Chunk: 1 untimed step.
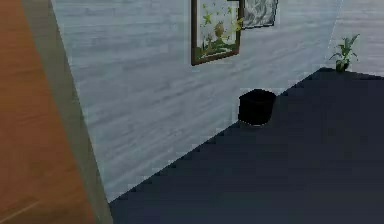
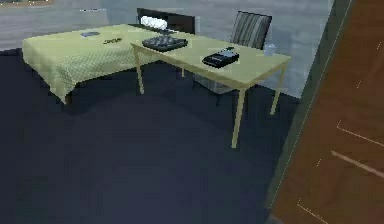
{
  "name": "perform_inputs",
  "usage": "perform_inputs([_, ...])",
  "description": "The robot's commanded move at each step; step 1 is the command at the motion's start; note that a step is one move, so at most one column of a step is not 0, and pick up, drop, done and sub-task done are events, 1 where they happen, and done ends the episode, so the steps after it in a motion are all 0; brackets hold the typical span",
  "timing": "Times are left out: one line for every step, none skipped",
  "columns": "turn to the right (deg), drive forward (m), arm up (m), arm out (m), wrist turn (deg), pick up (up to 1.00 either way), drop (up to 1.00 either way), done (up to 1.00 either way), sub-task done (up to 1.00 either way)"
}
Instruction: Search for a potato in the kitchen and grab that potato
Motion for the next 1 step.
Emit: perform_inputs([-45.0, 0.0, 0.0, 0.0, 0.0, 0.0, 0.0, 0.0, 0.0])
